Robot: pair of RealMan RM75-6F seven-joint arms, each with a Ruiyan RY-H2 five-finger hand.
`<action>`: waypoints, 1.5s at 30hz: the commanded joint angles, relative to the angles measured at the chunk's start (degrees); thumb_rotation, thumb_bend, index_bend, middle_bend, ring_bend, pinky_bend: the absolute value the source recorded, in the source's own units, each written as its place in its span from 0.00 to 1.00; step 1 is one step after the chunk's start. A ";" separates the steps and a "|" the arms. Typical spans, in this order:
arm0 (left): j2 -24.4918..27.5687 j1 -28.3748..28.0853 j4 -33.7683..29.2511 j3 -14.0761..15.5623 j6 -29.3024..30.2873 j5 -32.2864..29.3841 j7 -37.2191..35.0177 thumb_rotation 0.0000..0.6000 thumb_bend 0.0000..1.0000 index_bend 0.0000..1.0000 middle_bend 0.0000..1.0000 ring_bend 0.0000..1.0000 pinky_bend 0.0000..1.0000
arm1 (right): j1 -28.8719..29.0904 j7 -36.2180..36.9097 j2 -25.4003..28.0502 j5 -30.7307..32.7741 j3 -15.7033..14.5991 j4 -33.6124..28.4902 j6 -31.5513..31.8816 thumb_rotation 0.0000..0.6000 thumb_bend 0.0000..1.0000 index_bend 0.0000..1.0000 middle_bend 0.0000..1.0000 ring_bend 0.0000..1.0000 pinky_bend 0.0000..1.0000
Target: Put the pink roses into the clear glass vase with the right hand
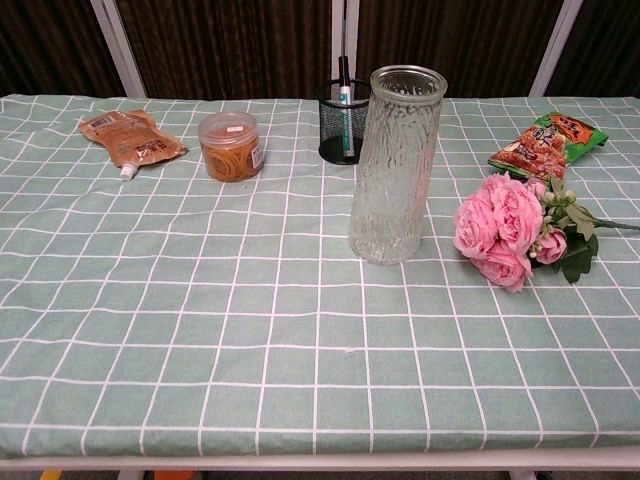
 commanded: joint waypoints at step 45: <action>0.63 -0.58 -0.04 -0.31 0.89 1.41 -1.58 1.00 0.00 0.11 0.00 0.00 0.12 | 30.92 -30.38 -4.88 25.34 6.97 -14.44 -35.33 1.00 0.00 0.00 0.00 0.00 0.00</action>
